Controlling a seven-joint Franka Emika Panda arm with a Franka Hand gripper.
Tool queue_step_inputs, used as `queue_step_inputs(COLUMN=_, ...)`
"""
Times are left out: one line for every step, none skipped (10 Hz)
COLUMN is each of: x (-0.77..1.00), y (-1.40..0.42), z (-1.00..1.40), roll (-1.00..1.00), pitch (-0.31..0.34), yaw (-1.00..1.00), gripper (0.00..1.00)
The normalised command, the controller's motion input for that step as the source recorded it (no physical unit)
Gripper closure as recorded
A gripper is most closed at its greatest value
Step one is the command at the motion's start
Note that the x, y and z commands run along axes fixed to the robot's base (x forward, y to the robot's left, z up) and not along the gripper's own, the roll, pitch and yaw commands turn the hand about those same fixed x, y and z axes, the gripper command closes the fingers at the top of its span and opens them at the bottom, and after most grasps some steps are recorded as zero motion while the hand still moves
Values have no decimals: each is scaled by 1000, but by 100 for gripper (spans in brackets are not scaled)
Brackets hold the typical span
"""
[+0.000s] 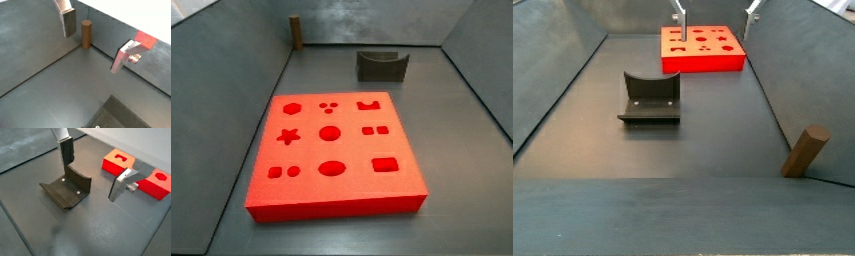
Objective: Pick up the hexagon object. Move up. Move to above the board. Insert the hexagon object.
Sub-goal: Pick up the hexagon object.
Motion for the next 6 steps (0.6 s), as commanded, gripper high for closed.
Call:
queue_step_inputs(x=-60, y=0, z=0, roll=0, pitch=0, yaw=0, gripper=0)
queue_step_inputs(x=-829, y=317, z=-209, roll=-17, pitch=-93, yaw=-74, gripper=0)
queue_step_inputs(x=-883, y=729, z=-217, roll=-141, pitch=-60, yaw=0, gripper=0)
queue_step_inputs(x=-966, y=757, z=-263, roll=-140, pitch=0, yaw=0, gripper=0)
queue_step_inputs(x=-1000, y=709, z=-317, roll=-134, pitch=-6, yaw=0, gripper=0)
queue_step_inputs(x=-1000, y=694, z=-337, roll=-141, pitch=-17, yaw=14, gripper=0)
